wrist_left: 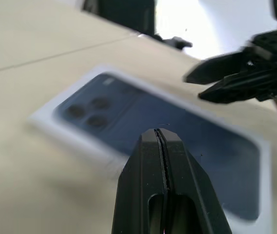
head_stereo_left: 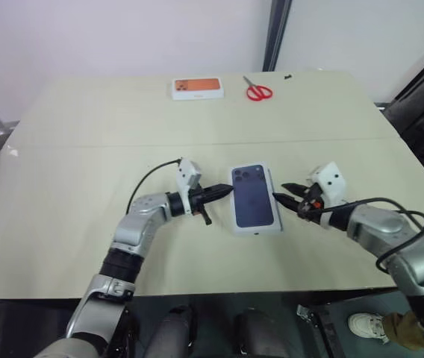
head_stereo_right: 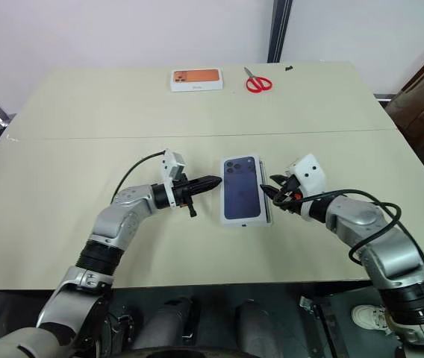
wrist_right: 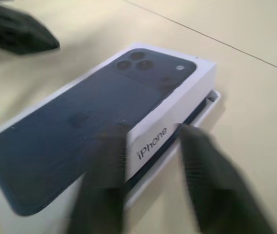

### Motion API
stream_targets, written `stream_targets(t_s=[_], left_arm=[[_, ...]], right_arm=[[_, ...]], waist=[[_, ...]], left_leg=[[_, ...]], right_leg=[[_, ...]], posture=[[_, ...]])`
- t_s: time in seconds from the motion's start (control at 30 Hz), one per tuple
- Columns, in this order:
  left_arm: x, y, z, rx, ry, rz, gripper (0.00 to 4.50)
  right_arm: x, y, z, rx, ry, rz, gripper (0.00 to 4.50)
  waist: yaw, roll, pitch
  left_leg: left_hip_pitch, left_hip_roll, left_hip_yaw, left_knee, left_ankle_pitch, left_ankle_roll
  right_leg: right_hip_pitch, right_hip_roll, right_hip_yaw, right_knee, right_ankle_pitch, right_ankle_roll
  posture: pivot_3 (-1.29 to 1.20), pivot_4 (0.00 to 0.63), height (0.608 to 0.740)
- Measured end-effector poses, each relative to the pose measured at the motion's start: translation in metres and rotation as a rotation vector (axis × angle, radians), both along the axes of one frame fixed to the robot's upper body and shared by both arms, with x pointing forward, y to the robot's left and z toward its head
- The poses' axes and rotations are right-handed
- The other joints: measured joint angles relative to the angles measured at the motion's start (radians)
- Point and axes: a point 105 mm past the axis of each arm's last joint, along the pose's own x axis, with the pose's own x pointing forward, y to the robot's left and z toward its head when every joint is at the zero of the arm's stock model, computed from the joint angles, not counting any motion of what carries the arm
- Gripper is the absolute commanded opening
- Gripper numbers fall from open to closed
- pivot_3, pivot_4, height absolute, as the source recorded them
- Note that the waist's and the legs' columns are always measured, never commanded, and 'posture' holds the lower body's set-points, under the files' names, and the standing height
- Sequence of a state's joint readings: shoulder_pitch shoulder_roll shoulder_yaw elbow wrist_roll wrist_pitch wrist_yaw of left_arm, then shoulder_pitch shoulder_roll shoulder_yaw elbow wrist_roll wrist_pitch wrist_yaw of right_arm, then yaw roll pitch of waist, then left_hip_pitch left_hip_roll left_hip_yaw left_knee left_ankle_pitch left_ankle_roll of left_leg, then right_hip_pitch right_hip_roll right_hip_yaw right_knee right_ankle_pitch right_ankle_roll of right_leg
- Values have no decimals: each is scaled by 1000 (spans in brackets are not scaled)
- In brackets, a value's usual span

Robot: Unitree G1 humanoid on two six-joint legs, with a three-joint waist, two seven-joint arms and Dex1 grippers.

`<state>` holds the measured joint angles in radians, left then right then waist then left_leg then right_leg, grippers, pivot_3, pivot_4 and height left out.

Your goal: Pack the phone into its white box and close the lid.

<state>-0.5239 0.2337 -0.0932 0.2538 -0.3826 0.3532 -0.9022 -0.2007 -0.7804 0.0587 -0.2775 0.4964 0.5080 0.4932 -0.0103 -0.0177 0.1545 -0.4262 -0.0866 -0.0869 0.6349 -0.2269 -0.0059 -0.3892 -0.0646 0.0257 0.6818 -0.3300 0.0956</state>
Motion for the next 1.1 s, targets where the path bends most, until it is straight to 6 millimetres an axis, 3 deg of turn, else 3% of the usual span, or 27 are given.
stream_targets(t_s=[0.17, 0.37, 0.63, 1.1], left_arm=[[7, 13, -9, 34, 62, 66, 0], [4, -4, -33, 84, 194, 39, 0], [2, -22, -32, 73, 260, -10, 0], [1, -28, -18, 52, 228, -30, 0]], right_arm=[[13, -6, -4, -64, -58, -55, 49], [17, -13, -9, -134, -78, -82, 49], [17, -8, -16, -175, -68, -51, 49], [18, -2, -10, -235, -97, -23, 49]], waist=[[4, 0, 0], [2, 0, 0], [0, 0, 0], [0, 0, 0]], left_leg=[[0, -1, 0, 0, 0, -1], [0, -1, 0, 0, 0, -1], [0, -1, 0, 0, 1, -1], [0, -1, 0, 0, 3, -5]], right_leg=[[0, 0, 0, 0, 0, 0], [0, 0, 0, 0, 0, 0], [0, 0, 0, 1, 0, 0], [0, 0, 0, 1, 0, 0]], posture=[[0, 150, 734], [0, 150, 734], [0, 150, 734], [0, 150, 734]])
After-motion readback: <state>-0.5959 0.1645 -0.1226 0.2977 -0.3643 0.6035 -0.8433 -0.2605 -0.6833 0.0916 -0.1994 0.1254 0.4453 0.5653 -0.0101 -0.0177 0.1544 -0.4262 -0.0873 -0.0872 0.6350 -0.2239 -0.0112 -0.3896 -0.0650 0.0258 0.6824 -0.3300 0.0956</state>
